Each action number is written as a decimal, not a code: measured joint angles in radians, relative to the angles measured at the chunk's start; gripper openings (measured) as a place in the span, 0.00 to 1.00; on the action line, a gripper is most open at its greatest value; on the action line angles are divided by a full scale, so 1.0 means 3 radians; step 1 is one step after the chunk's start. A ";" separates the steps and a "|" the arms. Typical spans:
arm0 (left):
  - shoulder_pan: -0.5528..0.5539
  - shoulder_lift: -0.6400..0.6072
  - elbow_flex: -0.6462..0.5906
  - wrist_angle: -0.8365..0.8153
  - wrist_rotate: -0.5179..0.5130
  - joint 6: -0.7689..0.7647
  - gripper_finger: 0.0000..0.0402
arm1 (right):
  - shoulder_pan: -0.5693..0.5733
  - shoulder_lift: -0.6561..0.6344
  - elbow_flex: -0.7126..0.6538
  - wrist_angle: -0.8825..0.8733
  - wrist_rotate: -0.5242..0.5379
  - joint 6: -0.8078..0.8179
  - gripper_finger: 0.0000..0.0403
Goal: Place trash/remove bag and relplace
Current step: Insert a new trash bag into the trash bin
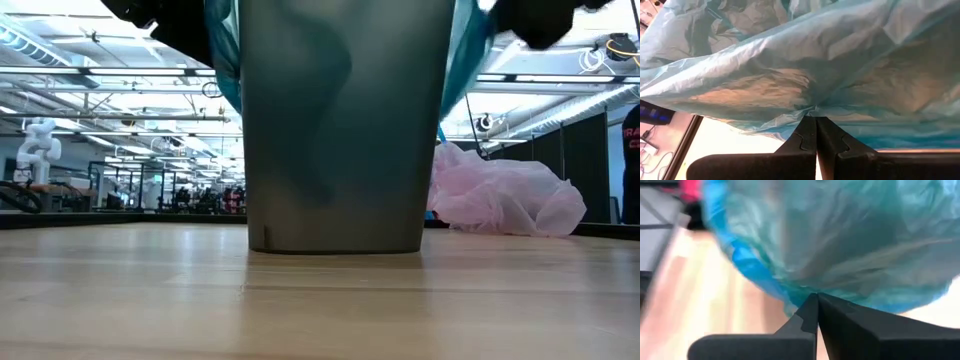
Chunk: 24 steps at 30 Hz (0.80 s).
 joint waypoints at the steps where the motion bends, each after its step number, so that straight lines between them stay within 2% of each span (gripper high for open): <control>1: 0.0001 0.0000 0.0000 0.0000 -0.0010 0.0000 0.00 | 0.0055 -0.0001 0.0021 0.0078 0.0007 -0.0076 0.00; 9: 0.0029 0.0000 0.0001 0.0003 -0.0015 -0.0002 0.00 | 0.0255 0.0103 0.0027 0.0739 0.0138 -0.0673 0.00; 14: 0.0029 0.0000 0.0001 0.0001 -0.0013 -0.0001 0.00 | 0.0230 0.0118 0.0029 0.0512 0.0144 -0.0584 0.00; 19: 0.0031 -0.0001 0.0001 -0.0016 -0.0013 -0.0001 0.00 | 0.0062 0.0329 0.0031 0.0210 0.0125 -0.0329 0.00; 24: -0.0051 -0.0057 0.0053 -0.0297 -0.0011 -0.0120 0.00 | -0.0056 0.0520 0.0031 0.0193 -0.0065 -0.0315 0.00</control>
